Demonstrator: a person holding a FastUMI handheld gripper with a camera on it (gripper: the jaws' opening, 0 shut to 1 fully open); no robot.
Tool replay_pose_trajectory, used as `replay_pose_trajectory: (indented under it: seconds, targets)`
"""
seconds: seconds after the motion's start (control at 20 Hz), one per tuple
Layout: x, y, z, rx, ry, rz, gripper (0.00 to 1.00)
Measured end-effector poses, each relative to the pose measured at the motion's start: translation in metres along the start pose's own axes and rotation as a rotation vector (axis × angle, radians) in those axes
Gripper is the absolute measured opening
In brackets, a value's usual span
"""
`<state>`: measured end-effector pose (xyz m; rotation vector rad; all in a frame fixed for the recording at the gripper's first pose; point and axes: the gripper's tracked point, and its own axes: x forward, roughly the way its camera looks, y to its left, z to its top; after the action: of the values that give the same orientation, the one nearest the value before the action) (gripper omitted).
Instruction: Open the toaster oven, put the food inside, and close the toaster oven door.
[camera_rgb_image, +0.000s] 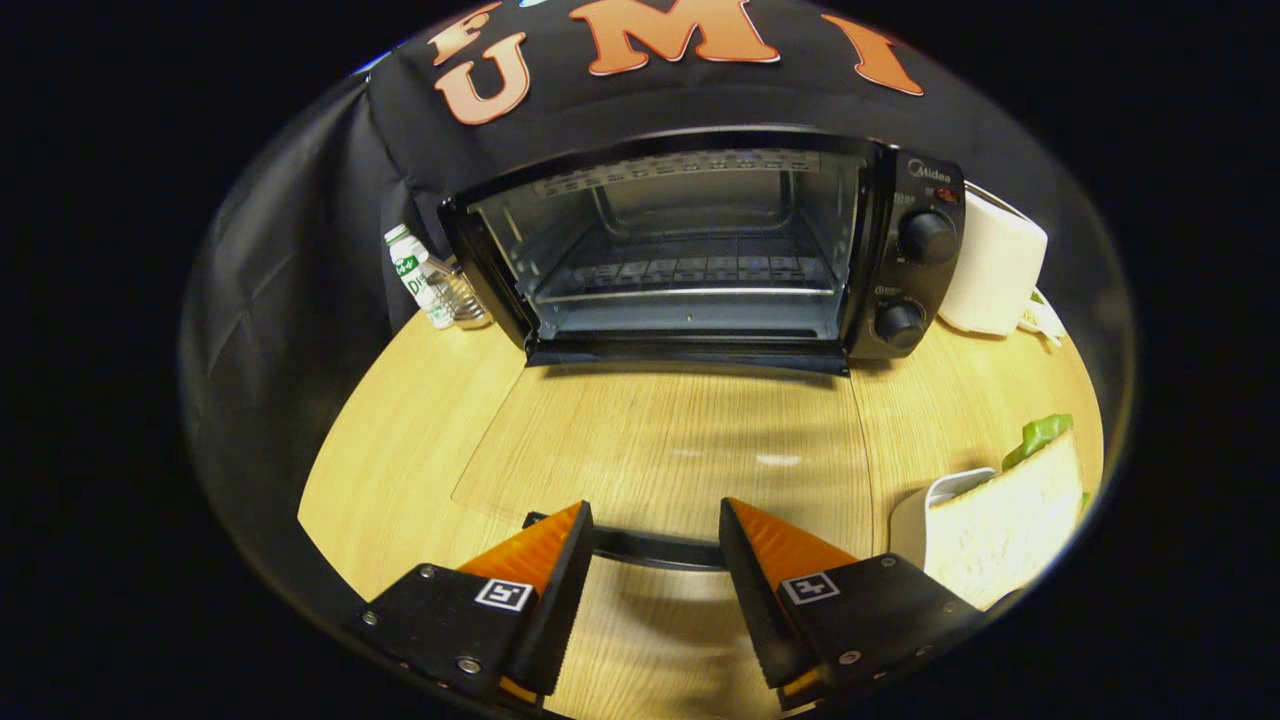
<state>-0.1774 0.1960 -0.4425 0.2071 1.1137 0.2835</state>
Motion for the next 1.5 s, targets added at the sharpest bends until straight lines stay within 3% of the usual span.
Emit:
replay_pose_trajectory:
  seconds: [0.25, 0.5, 0.65, 0.95, 1.15, 1.35, 1.5]
  targets:
    - [-0.023, -0.001, -0.002, 0.054, 0.039, 0.049, 0.77]
    - [-0.073, -0.026, 0.025, 0.019, -0.049, 0.063, 0.86]
    - [-0.101, -0.058, 0.042, 0.040, -0.078, 0.041, 0.93]
    - [-0.137, -0.148, 0.053, 0.035, -0.047, -0.034, 0.93]
    - [-0.136, -0.201, 0.041, 0.019, 0.029, -0.080, 0.93]
    - [-0.121, -0.204, 0.019, 0.076, 0.151, 0.026, 0.93]
    - [-0.108, -0.211, 0.006, 0.097, 0.236, 0.071, 0.85]
